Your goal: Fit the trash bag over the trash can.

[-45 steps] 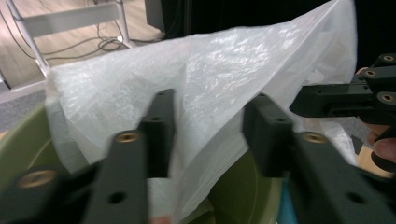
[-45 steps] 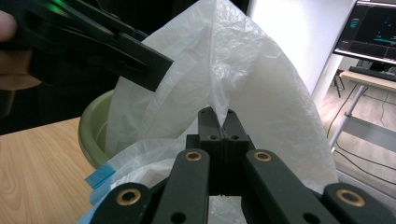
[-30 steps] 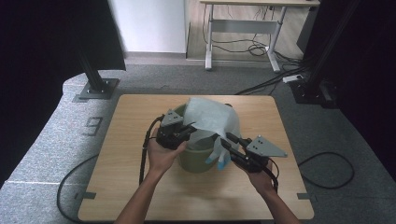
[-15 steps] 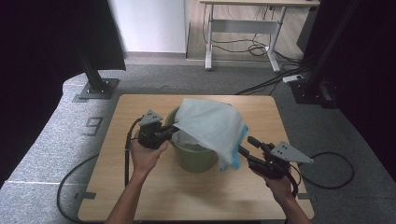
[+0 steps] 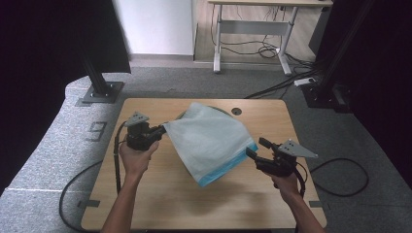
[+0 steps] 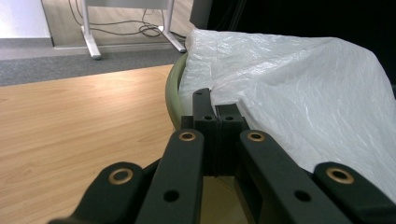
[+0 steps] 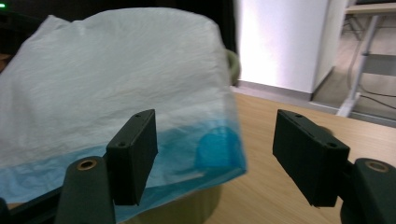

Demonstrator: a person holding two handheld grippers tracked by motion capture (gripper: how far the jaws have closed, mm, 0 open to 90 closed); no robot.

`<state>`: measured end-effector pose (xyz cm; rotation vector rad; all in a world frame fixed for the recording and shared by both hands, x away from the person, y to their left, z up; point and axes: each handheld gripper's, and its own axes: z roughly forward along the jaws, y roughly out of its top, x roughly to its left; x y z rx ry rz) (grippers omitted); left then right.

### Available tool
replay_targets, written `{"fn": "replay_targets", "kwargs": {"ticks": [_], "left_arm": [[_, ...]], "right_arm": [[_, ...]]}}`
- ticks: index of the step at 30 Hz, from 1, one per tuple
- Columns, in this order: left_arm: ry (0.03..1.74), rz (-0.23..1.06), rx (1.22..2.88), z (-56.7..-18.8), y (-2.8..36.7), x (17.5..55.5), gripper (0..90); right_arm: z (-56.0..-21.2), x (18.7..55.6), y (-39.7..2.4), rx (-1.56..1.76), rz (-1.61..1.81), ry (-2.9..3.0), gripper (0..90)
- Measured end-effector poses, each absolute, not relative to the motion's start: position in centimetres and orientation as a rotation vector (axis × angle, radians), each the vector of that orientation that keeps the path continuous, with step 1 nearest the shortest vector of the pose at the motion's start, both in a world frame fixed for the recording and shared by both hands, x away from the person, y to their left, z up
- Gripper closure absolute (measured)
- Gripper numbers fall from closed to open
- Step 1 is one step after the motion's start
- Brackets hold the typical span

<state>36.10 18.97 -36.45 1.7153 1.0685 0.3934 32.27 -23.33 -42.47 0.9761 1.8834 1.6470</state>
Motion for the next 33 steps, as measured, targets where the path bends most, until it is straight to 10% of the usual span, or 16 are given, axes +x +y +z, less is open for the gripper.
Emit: {"fn": "replay_targets", "kwargs": {"ticks": [11,26,33], "left_arm": [[1.027,0.355,1.715,-36.5,17.9,36.2,88.6],[0.937,0.275,1.837,-37.5,12.4,36.8,87.0],[0.974,0.317,1.854,-37.0,13.8,36.1,56.1]], "right_arm": [[-41.6,32.3,-22.3,0.857,1.599,1.866,87.5],[-37.7,32.7,-25.0,0.931,1.580,1.715,88.0],[-37.6,32.9,-25.2,0.936,1.553,1.711,88.1]]}}
